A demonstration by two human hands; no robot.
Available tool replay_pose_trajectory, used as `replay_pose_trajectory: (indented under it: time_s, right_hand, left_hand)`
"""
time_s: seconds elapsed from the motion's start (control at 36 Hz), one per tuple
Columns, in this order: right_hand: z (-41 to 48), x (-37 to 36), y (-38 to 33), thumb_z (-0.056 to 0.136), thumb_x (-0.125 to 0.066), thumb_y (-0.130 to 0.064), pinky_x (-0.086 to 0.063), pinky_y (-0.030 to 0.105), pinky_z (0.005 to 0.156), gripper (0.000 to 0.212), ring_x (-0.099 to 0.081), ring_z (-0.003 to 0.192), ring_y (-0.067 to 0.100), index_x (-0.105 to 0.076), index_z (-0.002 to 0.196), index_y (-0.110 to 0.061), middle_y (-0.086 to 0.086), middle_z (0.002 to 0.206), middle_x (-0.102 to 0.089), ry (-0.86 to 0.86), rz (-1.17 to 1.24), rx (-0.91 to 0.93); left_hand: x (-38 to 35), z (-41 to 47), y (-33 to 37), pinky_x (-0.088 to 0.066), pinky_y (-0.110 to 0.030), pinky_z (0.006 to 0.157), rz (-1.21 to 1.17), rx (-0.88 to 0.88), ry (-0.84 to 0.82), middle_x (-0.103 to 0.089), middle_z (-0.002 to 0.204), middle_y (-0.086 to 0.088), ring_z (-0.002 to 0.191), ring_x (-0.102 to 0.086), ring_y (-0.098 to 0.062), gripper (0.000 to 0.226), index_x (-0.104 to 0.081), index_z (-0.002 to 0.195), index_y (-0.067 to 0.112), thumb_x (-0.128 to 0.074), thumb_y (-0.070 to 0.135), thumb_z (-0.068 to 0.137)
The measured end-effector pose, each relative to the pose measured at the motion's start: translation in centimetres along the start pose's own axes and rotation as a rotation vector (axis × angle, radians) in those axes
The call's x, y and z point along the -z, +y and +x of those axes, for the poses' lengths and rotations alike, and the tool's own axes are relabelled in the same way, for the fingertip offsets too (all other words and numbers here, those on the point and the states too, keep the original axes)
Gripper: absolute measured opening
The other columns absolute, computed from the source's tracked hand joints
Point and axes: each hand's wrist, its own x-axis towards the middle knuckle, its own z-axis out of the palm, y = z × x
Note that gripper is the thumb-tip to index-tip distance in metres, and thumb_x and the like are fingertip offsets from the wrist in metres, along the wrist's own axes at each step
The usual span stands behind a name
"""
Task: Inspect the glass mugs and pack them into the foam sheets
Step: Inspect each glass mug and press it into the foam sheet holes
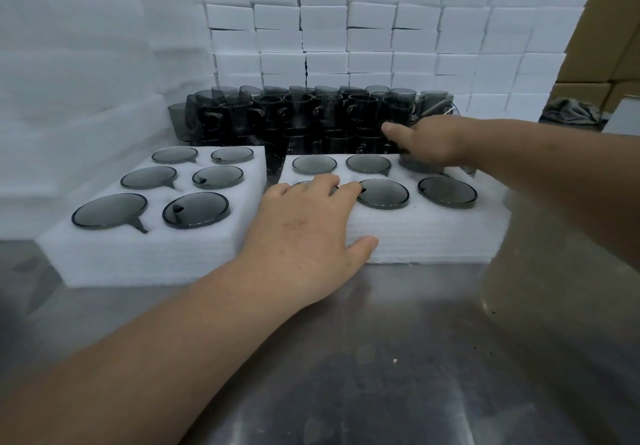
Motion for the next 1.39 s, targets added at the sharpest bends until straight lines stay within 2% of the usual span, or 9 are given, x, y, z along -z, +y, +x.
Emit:
replay_pose_trajectory:
  time_s: [0.14,0.28,0.39,0.5,0.78,1.08,1.25,1.33,1.39]
  right_hand:
    - [0.3,0.5,-0.3,0.092,-0.011,-0.063,-0.013,0.04,0.112,0.073,-0.02,0.14,0.028,-0.028,0.145,-0.017,0.009,0.152,-0.024,-0.091,0.228,0.028]
    - [1.0,-0.3,-0.4,0.09,-0.009,-0.066,-0.009,0.041,0.113,0.072,-0.012,0.143,0.024,-0.017,0.148,-0.024,0.003,0.156,-0.014,-0.196,0.253,0.012]
    - [1.3,-1.9,-0.3,0.094,-0.009,-0.06,-0.007,0.044,0.115,0.059,-0.01,0.143,0.022,-0.013,0.147,-0.034,0.0,0.156,-0.012,-0.248,0.204,0.047]
    - [1.1,-2.2,-0.5,0.092,-0.01,-0.063,-0.007,0.041,0.113,0.068,-0.013,0.143,0.022,-0.021,0.147,-0.025,0.002,0.155,-0.016,-0.221,0.262,0.034]
    - [0.7,-2.2,-0.4,0.094,-0.013,-0.06,-0.007,0.039,0.112,0.06,-0.013,0.142,0.02,-0.021,0.146,-0.03,-0.001,0.155,-0.017,-0.211,0.315,0.075]
    - [0.4,-1.8,0.6,0.087,-0.033,-0.066,-0.032,0.038,0.107,0.068,-0.048,0.122,0.022,-0.051,0.131,-0.016,0.004,0.135,-0.051,0.01,0.572,0.027]
    - [-0.7,-0.9,2.4,0.086,-0.043,-0.062,-0.034,0.033,0.087,0.062,-0.044,0.117,0.023,-0.048,0.132,-0.021,0.002,0.138,-0.044,0.054,0.572,-0.024]
    - [-1.7,-1.4,3.8,0.085,-0.054,-0.052,-0.042,0.036,0.084,0.048,-0.047,0.093,0.021,-0.056,0.118,-0.016,0.005,0.109,-0.052,0.078,0.685,-0.148]
    - [-2.7,-2.0,4.6,0.085,-0.058,-0.044,-0.047,0.033,0.077,0.033,-0.052,0.089,0.018,-0.062,0.103,-0.017,-0.001,0.095,-0.057,0.064,0.847,-0.245]
  left_hand:
    - [0.1,-0.1,0.0,-0.023,-0.032,0.101,-0.007,0.004,-0.004,-0.034,0.142,0.009,0.12,-0.042,-0.016,0.073,-0.028,0.141,0.031,-0.026,0.062,0.075]
    - [0.1,-0.1,0.1,-0.023,-0.032,0.101,-0.019,0.002,0.003,-0.035,0.143,0.009,0.121,-0.042,-0.015,0.072,-0.029,0.14,0.031,-0.029,0.062,0.076]
    - [0.0,-0.1,0.0,-0.024,-0.032,0.1,-0.015,0.001,0.009,-0.035,0.142,0.009,0.12,-0.042,-0.015,0.071,-0.029,0.14,0.031,-0.03,0.062,0.077]
    - [0.0,0.0,0.0,-0.022,-0.032,0.1,-0.016,-0.001,0.009,-0.035,0.141,0.009,0.12,-0.042,-0.015,0.068,-0.029,0.14,0.031,-0.033,0.061,0.079]
    - [-0.2,0.0,0.0,-0.021,-0.032,0.101,-0.019,-0.002,0.019,-0.034,0.142,0.009,0.121,-0.041,-0.016,0.066,-0.029,0.14,0.031,-0.037,0.061,0.082]
    - [0.0,0.0,0.1,-0.022,-0.033,0.102,-0.014,0.007,0.007,-0.033,0.143,0.008,0.123,-0.04,-0.015,0.069,-0.029,0.14,0.03,-0.035,0.061,0.079]
    - [0.2,-0.1,0.2,-0.017,-0.034,0.106,-0.039,0.027,0.031,-0.033,0.144,0.006,0.127,-0.035,-0.016,0.075,-0.033,0.139,0.029,-0.029,0.064,0.072]
    - [0.4,-0.2,0.4,-0.015,-0.033,0.107,-0.103,0.058,0.092,-0.032,0.145,0.005,0.13,-0.028,-0.017,0.077,-0.038,0.137,0.026,-0.026,0.063,0.07]
    - [0.6,-0.3,0.5,-0.016,-0.034,0.107,-0.138,0.102,0.122,-0.031,0.146,0.002,0.131,-0.025,-0.018,0.075,-0.039,0.136,0.025,-0.026,0.061,0.072]
